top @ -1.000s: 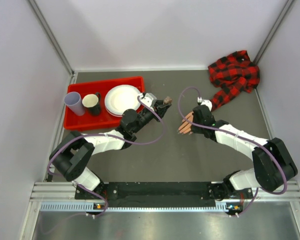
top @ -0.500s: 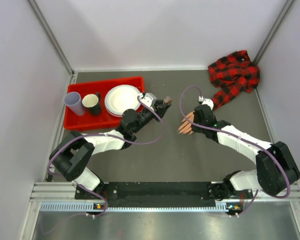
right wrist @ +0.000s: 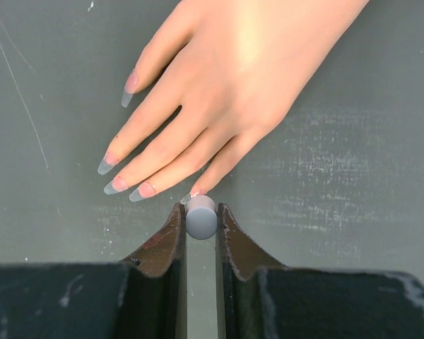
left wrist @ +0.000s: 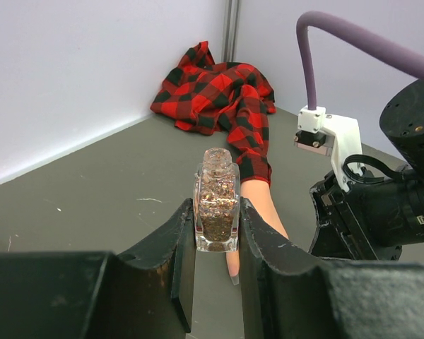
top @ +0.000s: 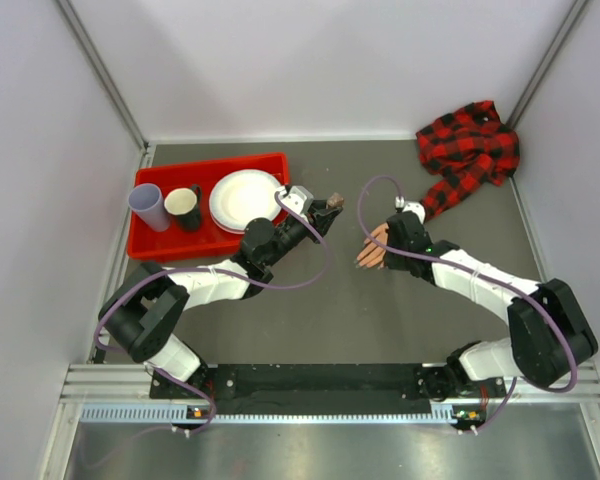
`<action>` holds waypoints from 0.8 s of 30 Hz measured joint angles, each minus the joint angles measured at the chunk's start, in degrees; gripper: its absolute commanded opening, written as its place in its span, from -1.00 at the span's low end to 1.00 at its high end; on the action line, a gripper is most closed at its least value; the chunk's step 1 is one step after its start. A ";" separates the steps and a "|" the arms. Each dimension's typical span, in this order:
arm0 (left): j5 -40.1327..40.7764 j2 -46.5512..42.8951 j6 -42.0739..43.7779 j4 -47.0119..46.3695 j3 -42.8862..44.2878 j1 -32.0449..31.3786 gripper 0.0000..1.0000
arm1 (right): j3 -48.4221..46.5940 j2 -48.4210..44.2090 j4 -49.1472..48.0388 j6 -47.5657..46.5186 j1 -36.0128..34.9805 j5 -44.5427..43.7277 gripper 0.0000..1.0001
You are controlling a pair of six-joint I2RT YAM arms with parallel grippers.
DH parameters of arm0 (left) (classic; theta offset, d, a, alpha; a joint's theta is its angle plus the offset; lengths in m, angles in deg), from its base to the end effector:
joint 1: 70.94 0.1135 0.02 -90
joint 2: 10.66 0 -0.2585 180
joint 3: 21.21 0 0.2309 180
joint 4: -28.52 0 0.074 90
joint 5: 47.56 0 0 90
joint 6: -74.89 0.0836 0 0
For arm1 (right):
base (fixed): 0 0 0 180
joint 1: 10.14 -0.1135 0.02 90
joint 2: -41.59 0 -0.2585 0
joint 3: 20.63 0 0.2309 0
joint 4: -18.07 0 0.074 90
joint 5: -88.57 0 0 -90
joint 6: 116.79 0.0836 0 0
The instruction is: Paint the nails
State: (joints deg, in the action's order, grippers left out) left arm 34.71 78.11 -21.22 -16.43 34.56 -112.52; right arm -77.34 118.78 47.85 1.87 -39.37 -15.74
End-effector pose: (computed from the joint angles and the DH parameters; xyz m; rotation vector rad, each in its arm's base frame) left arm 0.2630 -0.2484 0.2787 0.5391 1.3015 -0.7870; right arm 0.2528 0.1178 0.1656 0.0975 2.4155 0.1571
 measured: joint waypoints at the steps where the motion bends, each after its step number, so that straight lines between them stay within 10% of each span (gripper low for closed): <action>1: 0.02 0.00 0.00 0.02 0.00 0.00 -1.00 | 0.00 0.15 0.02 0.00 0.00 0.09 -1.00; 24: -0.22 0.00 -0.02 0.00 0.00 0.00 -1.00 | -0.15 2.71 -0.79 -0.09 0.00 1.16 -1.00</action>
State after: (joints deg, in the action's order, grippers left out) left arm 34.49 78.11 -21.24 -16.43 34.56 -112.52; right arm -77.50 121.49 47.06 1.78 -39.37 -14.58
